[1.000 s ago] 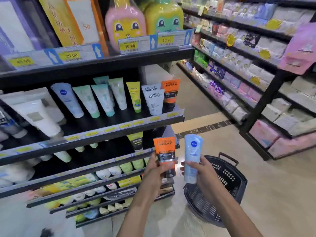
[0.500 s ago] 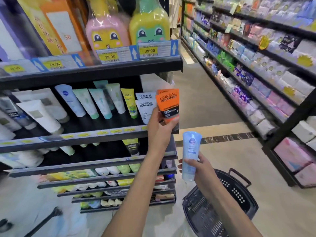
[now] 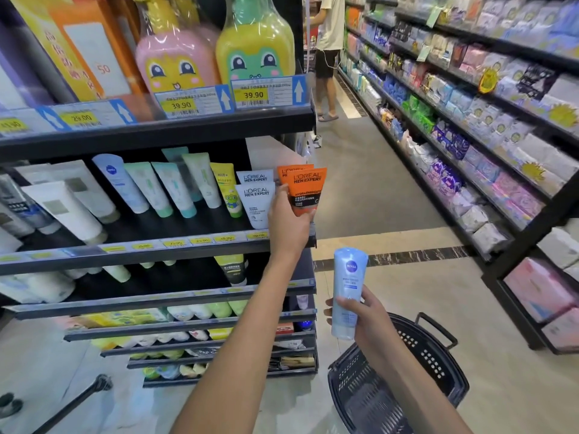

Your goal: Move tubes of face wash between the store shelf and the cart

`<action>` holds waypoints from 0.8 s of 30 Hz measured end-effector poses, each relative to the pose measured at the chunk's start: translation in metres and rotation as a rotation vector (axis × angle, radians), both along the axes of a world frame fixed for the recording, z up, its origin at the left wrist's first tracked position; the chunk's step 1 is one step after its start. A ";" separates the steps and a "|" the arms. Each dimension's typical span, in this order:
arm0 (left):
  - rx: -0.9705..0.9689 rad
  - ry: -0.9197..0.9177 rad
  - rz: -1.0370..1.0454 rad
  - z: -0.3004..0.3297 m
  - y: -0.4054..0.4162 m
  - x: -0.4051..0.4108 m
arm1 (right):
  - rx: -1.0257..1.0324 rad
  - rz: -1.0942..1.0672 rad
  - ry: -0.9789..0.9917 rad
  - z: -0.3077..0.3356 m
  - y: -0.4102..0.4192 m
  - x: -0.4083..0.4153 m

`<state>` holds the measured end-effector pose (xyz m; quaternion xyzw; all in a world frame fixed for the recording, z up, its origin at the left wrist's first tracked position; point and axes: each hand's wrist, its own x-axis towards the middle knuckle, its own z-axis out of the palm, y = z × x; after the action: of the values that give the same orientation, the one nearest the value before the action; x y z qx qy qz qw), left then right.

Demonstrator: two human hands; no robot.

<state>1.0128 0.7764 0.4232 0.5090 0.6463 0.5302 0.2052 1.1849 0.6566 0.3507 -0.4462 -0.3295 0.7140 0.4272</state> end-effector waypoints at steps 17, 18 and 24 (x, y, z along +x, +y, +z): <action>-0.142 0.235 0.124 0.005 -0.017 0.009 | -0.021 -0.014 0.030 -0.017 -0.012 0.008; -0.147 0.238 0.124 0.005 -0.018 0.008 | -0.024 -0.012 0.027 -0.017 -0.013 0.008; -0.155 0.207 0.123 0.006 -0.018 0.006 | -0.007 -0.002 0.021 -0.017 -0.018 0.009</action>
<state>1.0184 0.7586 0.4289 0.5032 0.7328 0.4350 0.1433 1.1936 0.6382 0.3341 -0.4406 -0.3219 0.7193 0.4299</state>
